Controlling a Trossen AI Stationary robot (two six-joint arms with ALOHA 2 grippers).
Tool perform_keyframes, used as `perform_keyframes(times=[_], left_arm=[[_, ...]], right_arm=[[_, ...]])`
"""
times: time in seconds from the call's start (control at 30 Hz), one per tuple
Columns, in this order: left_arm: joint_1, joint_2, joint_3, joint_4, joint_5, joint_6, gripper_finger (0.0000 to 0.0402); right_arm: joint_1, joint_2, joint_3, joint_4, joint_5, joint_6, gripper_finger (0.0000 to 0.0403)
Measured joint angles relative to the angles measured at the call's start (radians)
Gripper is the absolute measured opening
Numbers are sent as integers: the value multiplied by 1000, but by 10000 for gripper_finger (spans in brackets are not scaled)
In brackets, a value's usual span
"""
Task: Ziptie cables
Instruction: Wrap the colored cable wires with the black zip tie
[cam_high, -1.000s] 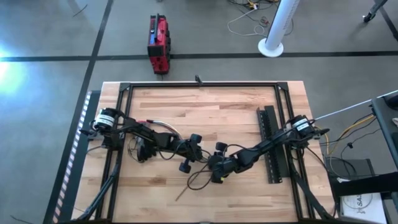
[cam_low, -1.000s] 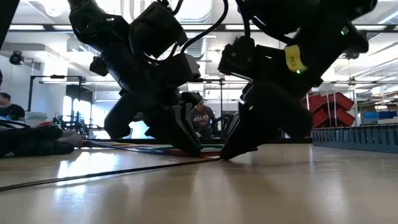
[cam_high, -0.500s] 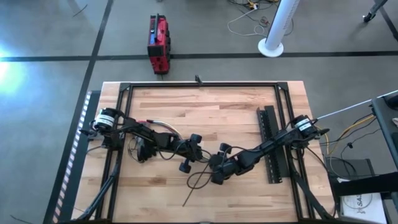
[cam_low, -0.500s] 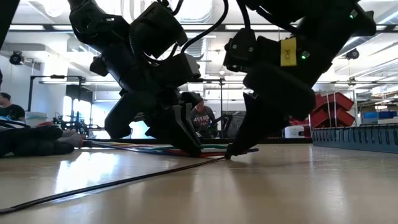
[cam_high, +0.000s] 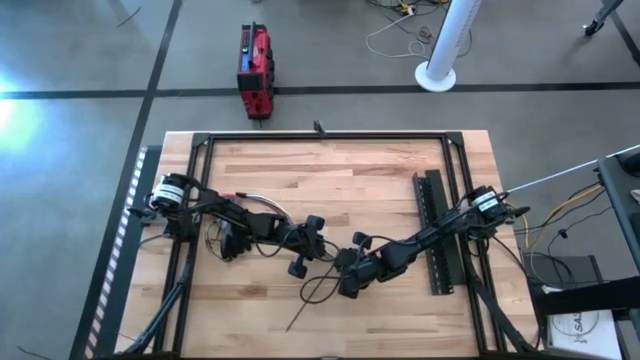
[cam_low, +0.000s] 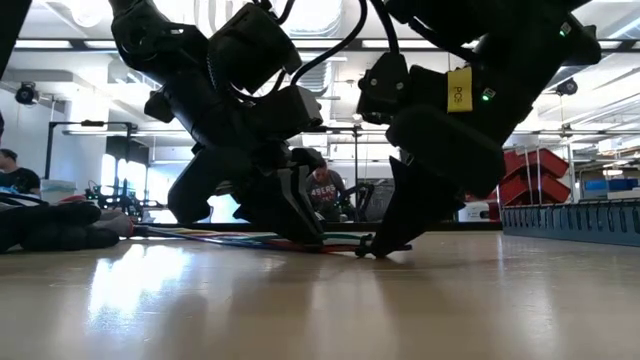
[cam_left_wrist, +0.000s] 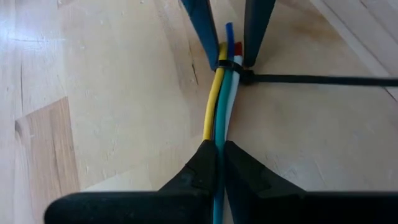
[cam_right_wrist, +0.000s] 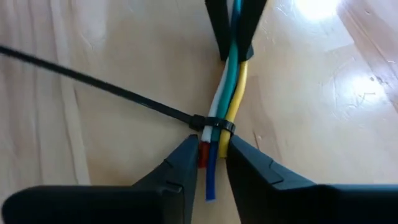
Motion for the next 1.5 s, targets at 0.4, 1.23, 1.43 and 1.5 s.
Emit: perform_keyframes(times=[0.4, 1.23, 1.43, 1.5], left_arm=[[0, 0, 0, 2, 0, 0, 6], [0, 0, 0, 4, -1, 2, 6], [0, 0, 1, 4, 0, 0, 6], [0, 0, 1, 5, -2, 0, 6]], right_arm=[[-17, 1, -1, 29, 20, -69, 41], [-21, -45, 59, -63, -5, -37, 90], [-4, -27, 45, -69, -7, -9, 102], [-5, -5, 41, -72, 3, -7, 104]])
